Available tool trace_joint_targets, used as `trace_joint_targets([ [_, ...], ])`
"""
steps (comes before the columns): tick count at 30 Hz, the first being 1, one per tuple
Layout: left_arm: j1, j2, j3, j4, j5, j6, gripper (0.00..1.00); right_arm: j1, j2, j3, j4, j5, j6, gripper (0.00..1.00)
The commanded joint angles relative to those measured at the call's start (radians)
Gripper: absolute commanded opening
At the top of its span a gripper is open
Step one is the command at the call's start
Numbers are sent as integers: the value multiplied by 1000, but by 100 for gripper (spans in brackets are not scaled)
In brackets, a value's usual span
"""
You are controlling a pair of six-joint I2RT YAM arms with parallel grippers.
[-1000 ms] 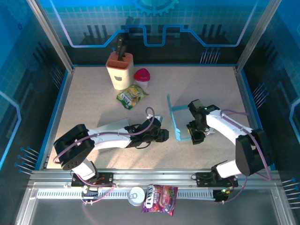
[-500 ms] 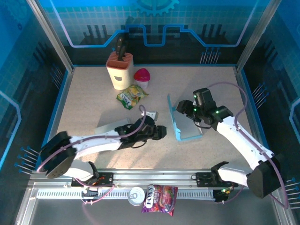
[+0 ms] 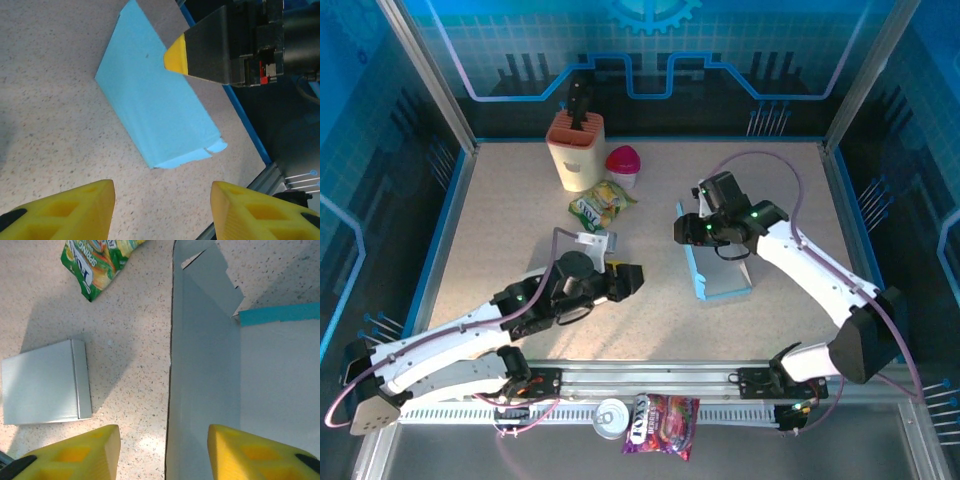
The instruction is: Fold the paper box
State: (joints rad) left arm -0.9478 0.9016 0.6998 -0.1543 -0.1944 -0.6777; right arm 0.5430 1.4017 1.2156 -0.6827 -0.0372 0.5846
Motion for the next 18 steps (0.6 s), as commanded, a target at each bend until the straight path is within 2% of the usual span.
trace_joint_targets([
  [1,-6,-33,-35,-73,-14,17,54,15,19,22,-4,17,42,42],
  [5,-6,-43,-45,-78,-10,16,54,24,25,-1,53,58,150,18],
  [10,-7,-49,-47,-90,-7,19,54,44,-15,-58,159,135,303,0],
  [15,-7,-75,-64,-99,-17,18,54,73,-66,-102,202,278,477,0],
  [18,-6,-89,-77,-103,-21,17,54,101,-110,-129,169,429,671,0],
])
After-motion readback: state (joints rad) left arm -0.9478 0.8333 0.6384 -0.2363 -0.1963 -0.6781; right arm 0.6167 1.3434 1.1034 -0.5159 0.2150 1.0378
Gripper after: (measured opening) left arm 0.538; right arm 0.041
